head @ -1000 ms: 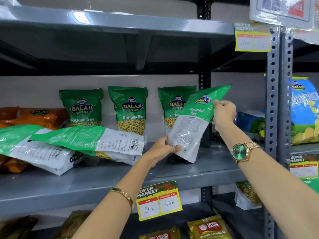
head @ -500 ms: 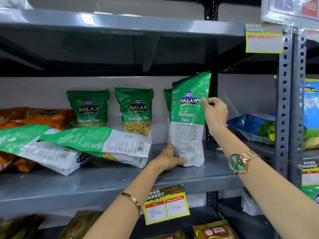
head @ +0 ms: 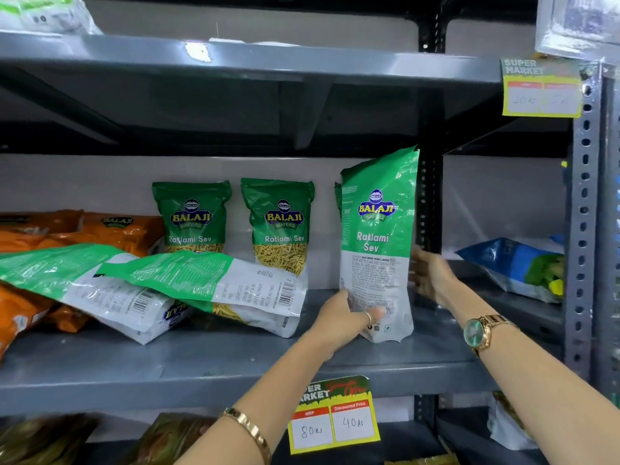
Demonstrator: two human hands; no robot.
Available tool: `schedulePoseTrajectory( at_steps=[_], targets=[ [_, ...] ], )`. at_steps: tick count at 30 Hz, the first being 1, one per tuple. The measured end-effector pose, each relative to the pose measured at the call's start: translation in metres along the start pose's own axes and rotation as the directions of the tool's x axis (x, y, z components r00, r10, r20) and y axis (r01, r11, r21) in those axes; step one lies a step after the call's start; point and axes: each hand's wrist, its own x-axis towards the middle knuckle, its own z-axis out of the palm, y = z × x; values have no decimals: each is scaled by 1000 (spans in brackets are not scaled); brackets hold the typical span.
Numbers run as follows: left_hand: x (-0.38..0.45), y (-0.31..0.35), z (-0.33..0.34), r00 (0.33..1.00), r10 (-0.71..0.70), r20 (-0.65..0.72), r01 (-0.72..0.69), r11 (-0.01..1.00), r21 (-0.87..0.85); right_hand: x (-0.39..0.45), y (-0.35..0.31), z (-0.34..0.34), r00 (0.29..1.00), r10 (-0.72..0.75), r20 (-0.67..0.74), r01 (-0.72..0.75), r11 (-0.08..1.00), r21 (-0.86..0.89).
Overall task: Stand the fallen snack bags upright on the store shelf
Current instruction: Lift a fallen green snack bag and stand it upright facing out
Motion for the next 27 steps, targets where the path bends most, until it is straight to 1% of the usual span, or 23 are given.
schedulePoseTrajectory(
  at_steps=[2, 4, 5, 7, 9, 12, 15, 18, 20, 24, 27],
  targets=[
    [-2, 0, 7, 999, 5, -46, -6, 1000, -16, 7, 7, 4, 994, 66, 85, -59, 995, -82],
    [-3, -1, 15, 996, -2, -92, 1, 1000, -11, 13, 12, 8, 981, 98, 168, -72, 985, -159],
    [-3, -1, 20, 994, -4, -109, 4, 1000, 2, 15, 13, 10, 974, 100, 203, -67, 985, -162],
    [-2, -1, 27, 991, -2, -134, 8, 999, 48, 17, 14, 17, 962, 84, 261, -58, 993, -106],
    [-1, 1, 33, 987, 4, -160, 8, 997, 76, 20, 16, 23, 954, 66, 294, -48, 996, -69],
    [1, 2, 38, 985, 3, -172, 14, 995, 101, 22, 19, 28, 935, 79, 346, -57, 996, -72],
    [4, 4, 36, 984, 16, -177, 11, 989, 149, 23, 20, 27, 923, 123, 364, -98, 992, -84],
    [8, 3, 35, 983, 40, -182, -9, 985, 172, 22, 22, 25, 931, 148, 333, -133, 989, -68],
    [10, 4, 34, 986, 29, -167, -1, 986, 164, 22, 23, 22, 933, 173, 316, -161, 985, -63],
    [16, 3, 27, 995, 8, -102, 11, 983, 183, 17, 24, 14, 923, 183, 337, -176, 983, -51],
    [19, 3, 17, 1000, -24, -12, 26, 984, 179, 17, 24, 7, 925, 196, 326, -174, 980, -94]
  ],
)
